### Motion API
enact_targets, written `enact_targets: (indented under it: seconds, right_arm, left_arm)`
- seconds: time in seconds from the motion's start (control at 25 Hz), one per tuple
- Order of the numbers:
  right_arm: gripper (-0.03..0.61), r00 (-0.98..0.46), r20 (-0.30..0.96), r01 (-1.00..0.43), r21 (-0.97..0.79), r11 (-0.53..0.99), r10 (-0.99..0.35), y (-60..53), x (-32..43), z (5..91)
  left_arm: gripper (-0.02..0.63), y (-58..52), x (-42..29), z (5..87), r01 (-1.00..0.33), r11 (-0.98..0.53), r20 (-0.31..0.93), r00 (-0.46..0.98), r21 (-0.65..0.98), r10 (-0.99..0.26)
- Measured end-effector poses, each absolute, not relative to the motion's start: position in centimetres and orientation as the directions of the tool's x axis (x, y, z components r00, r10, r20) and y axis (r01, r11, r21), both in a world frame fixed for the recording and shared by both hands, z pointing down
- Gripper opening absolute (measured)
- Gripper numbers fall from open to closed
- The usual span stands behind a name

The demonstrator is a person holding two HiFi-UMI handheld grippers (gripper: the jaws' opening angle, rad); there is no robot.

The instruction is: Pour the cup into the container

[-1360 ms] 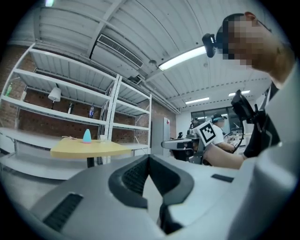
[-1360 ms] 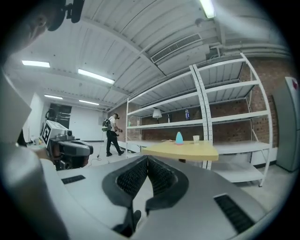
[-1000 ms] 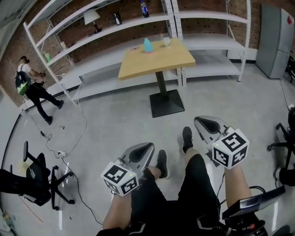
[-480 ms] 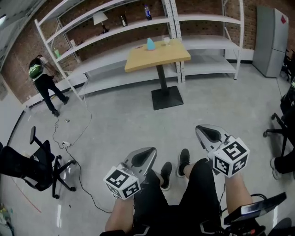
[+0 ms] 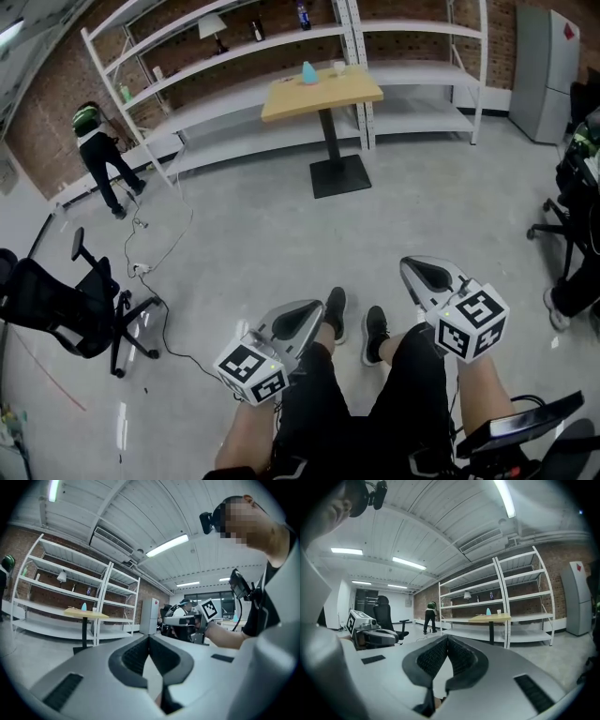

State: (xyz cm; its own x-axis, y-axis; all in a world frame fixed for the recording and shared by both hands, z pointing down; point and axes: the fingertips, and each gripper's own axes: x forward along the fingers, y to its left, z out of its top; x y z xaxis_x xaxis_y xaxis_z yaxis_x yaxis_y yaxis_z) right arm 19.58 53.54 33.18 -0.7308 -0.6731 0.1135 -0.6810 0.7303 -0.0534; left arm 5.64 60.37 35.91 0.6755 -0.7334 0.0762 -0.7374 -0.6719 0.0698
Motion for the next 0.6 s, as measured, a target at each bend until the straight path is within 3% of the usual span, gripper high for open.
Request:
enact_targets:
  seconds: [0.6]
  right_arm:
    - [0.002,-0.72,0.067,-0.694,-0.075,0.716,-0.691,71.5,21.8,32.5]
  left_arm:
    - [0.002,78.2,7.2,35.1,-0.741,-0.67,0.061,0.671,0.042,-0.739]
